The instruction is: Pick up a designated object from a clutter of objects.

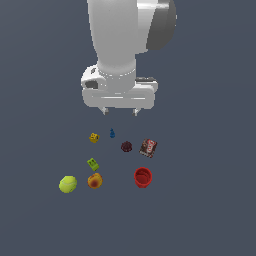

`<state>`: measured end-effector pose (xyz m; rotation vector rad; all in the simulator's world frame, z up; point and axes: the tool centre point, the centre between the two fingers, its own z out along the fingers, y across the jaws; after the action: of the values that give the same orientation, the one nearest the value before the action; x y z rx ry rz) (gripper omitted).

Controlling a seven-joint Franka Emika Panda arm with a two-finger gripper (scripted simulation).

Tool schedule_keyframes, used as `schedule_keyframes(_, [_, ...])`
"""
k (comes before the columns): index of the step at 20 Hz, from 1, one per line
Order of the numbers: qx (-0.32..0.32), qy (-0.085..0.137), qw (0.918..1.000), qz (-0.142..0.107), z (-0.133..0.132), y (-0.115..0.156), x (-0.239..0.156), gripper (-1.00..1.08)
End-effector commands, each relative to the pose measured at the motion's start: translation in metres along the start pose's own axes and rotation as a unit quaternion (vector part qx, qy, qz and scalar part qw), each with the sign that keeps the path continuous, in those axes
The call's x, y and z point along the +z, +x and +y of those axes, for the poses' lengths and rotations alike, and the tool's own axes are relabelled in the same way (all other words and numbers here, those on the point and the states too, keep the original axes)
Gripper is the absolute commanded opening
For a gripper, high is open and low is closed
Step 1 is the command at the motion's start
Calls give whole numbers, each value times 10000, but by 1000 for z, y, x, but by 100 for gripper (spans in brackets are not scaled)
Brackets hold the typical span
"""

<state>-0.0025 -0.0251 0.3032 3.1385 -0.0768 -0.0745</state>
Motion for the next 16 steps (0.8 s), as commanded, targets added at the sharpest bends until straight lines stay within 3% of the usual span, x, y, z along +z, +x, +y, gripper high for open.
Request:
schedule_keyframes(1, [0,0,10000,0,0,0,0,100])
schedule_keyframes(16, [-56,64,9999,-122,7,-3,7,100])
